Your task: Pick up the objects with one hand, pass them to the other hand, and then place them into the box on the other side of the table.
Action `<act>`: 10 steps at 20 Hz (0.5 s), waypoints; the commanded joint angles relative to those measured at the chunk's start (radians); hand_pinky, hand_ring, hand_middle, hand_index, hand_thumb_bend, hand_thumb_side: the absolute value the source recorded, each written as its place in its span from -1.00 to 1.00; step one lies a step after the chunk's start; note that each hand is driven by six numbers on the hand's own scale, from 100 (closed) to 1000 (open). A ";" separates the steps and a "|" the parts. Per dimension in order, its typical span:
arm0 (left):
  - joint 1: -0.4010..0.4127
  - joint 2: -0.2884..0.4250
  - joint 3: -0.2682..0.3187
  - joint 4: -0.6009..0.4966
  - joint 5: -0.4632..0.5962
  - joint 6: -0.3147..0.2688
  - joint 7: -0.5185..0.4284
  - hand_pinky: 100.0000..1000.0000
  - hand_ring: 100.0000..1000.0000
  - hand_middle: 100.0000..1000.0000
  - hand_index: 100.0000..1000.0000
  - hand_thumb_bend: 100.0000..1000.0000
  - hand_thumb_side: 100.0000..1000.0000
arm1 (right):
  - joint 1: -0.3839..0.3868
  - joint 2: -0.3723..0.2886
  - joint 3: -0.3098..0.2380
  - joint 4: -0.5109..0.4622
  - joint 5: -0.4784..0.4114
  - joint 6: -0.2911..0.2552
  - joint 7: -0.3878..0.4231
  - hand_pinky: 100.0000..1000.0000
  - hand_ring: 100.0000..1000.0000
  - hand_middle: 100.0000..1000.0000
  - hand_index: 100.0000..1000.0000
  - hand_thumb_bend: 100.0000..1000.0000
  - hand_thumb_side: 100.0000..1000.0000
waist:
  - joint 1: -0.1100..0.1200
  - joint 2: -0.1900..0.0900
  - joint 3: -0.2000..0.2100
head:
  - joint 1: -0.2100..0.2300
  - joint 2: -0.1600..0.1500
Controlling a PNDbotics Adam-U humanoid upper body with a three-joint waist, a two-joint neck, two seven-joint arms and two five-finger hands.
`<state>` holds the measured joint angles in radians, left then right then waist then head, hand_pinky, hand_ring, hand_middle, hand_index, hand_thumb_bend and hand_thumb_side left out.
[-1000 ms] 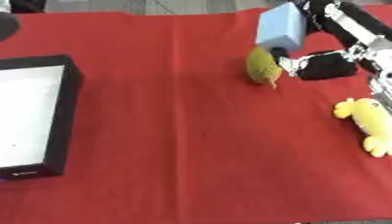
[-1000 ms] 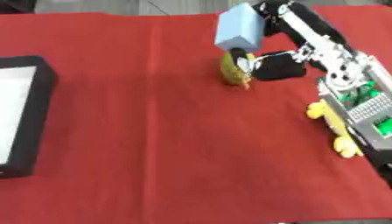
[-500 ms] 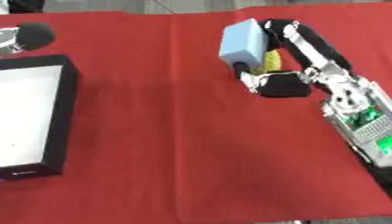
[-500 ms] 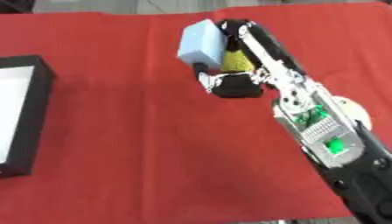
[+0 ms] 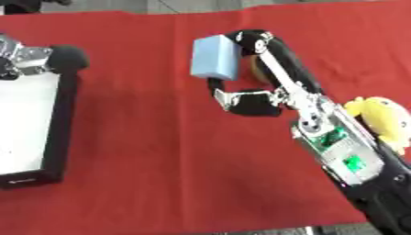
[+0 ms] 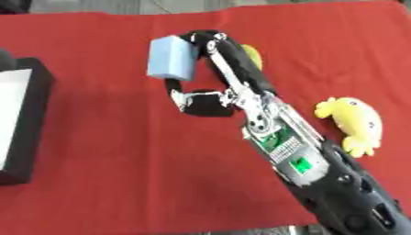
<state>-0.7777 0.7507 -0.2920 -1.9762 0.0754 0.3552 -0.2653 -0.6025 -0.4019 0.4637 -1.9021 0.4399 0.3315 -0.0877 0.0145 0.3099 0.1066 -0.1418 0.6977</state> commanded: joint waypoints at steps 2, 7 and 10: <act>-0.038 0.015 -0.018 -0.013 -0.029 0.020 -0.045 0.71 0.41 0.36 0.54 0.52 -0.29 | -0.022 0.019 0.021 0.032 0.013 -0.020 -0.038 0.48 0.24 0.06 -0.01 -1.00 -0.94 | 0.003 -0.031 0.004 | -0.005 0.005; -0.084 -0.005 -0.063 0.000 -0.074 0.053 -0.114 0.70 0.43 0.38 0.56 0.46 -0.32 | -0.038 0.055 0.056 0.079 0.036 -0.018 -0.053 0.47 0.25 0.08 0.00 -1.00 -0.92 | 0.009 -0.032 0.009 | -0.015 0.008; -0.108 -0.020 -0.082 0.007 -0.104 0.059 -0.141 0.70 0.44 0.39 0.56 0.44 -0.32 | -0.047 0.076 0.069 0.105 0.041 -0.004 -0.060 0.47 0.25 0.08 0.01 -1.00 -0.90 | 0.010 -0.033 0.012 | -0.019 0.011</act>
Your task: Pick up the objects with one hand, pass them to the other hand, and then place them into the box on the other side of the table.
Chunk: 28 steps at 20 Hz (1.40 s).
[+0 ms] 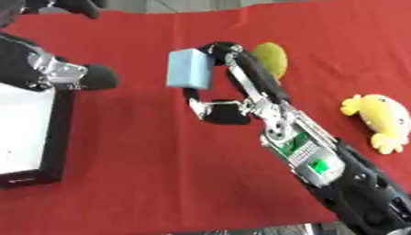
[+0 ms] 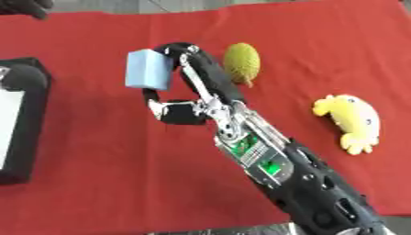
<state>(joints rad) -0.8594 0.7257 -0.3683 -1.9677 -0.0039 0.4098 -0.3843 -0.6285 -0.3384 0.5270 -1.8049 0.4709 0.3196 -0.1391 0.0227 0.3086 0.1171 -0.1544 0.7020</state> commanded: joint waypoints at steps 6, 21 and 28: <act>-0.074 -0.022 -0.053 0.025 -0.111 0.006 -0.065 0.69 0.46 0.41 0.58 0.37 -0.36 | -0.039 0.051 0.034 0.050 0.034 0.037 -0.034 0.46 0.26 0.09 0.01 -1.00 -0.88 | 0.003 -0.035 0.007 | -0.015 0.019; -0.146 -0.089 -0.160 0.204 -0.321 -0.070 -0.248 0.71 0.54 0.49 0.65 0.12 -0.58 | -0.046 0.095 0.080 0.056 -0.020 0.082 -0.117 0.43 0.23 0.11 0.04 -1.00 -0.60 | 0.003 -0.035 0.004 | -0.010 0.018; -0.161 -0.116 -0.174 0.262 -0.401 -0.129 -0.225 0.69 0.54 0.49 0.64 -0.02 -0.55 | -0.048 0.101 0.093 0.058 -0.005 0.054 -0.109 0.43 0.23 0.10 0.03 -1.00 -0.60 | 0.004 -0.033 0.004 | -0.005 0.003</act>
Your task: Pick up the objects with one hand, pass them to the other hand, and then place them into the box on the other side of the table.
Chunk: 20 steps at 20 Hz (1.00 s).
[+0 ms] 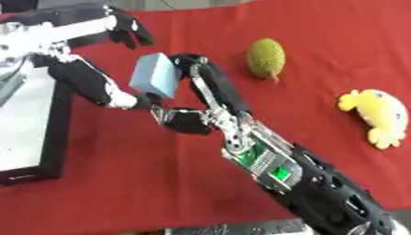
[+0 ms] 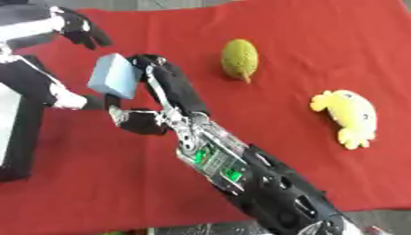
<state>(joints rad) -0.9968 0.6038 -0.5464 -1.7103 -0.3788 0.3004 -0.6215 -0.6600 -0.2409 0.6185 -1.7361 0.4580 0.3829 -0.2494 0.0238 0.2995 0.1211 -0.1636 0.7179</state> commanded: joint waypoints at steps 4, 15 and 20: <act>-0.024 0.002 -0.001 -0.006 -0.042 -0.041 0.038 0.68 0.54 0.48 0.63 -0.17 -0.53 | -0.014 0.004 0.005 -0.008 0.022 -0.029 0.010 0.44 0.23 0.10 0.03 -1.00 -0.62 | 0.004 -0.022 -0.001 | 0.006 -0.014; -0.016 -0.001 -0.008 -0.010 -0.040 -0.041 -0.006 0.68 0.53 0.48 0.62 -0.25 -0.68 | -0.012 0.004 0.009 -0.014 0.028 -0.059 0.024 0.43 0.20 0.08 0.01 -1.00 -0.60 | 0.004 -0.017 -0.005 | 0.005 -0.005; -0.015 -0.004 -0.006 -0.001 -0.055 -0.039 -0.023 0.67 0.52 0.47 0.61 -0.28 -0.68 | -0.010 0.004 0.011 -0.012 0.022 -0.064 0.017 0.42 0.19 0.08 0.01 -1.00 -0.56 | 0.004 -0.014 -0.005 | 0.004 -0.007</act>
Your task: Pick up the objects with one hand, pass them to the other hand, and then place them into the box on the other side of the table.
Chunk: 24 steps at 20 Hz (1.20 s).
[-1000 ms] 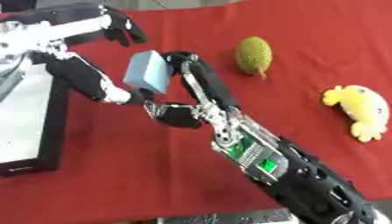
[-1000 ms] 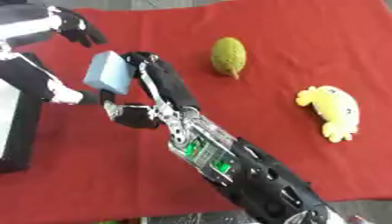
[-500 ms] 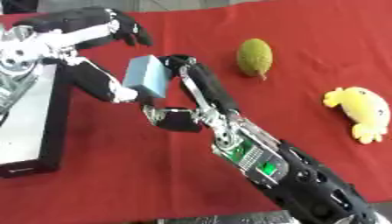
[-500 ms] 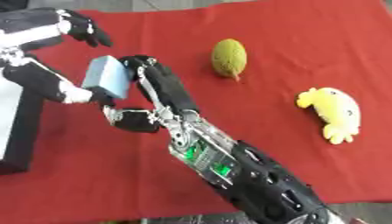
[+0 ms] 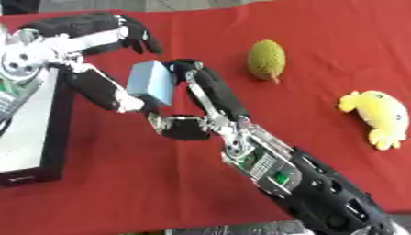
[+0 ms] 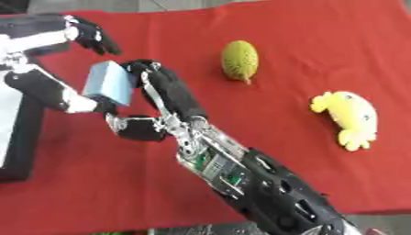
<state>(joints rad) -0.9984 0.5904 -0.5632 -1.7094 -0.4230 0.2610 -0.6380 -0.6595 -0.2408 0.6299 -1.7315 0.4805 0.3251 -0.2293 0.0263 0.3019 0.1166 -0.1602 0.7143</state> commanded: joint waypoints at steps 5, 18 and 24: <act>-0.010 0.006 0.009 0.008 -0.021 0.002 -0.001 0.64 0.48 0.36 0.56 -0.39 -0.65 | -0.010 0.003 0.002 -0.013 -0.004 -0.012 -0.007 0.42 0.18 0.08 0.01 -1.00 -0.56 | 0.001 -0.014 -0.002 | -0.001 -0.006; -0.006 0.005 0.008 0.009 -0.022 0.001 0.028 0.54 0.25 0.02 0.25 -0.66 -0.55 | -0.012 0.002 0.007 -0.003 -0.004 -0.012 -0.003 0.43 0.21 0.09 0.01 -1.00 -0.57 | 0.001 -0.010 -0.001 | -0.005 -0.006; -0.005 0.008 0.006 0.001 -0.025 -0.006 0.050 0.49 0.13 -0.16 -0.05 -0.74 -0.54 | -0.013 0.000 0.009 -0.001 -0.011 -0.014 0.006 0.42 0.22 0.12 0.04 -1.00 -0.77 | 0.000 -0.010 -0.001 | -0.007 -0.008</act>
<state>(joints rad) -0.9862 0.5823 -0.5701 -1.6981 -0.4415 0.2545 -0.5984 -0.6597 -0.2410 0.6301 -1.7202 0.4732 0.3154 -0.2284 0.0251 0.3089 0.1157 -0.1657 0.7142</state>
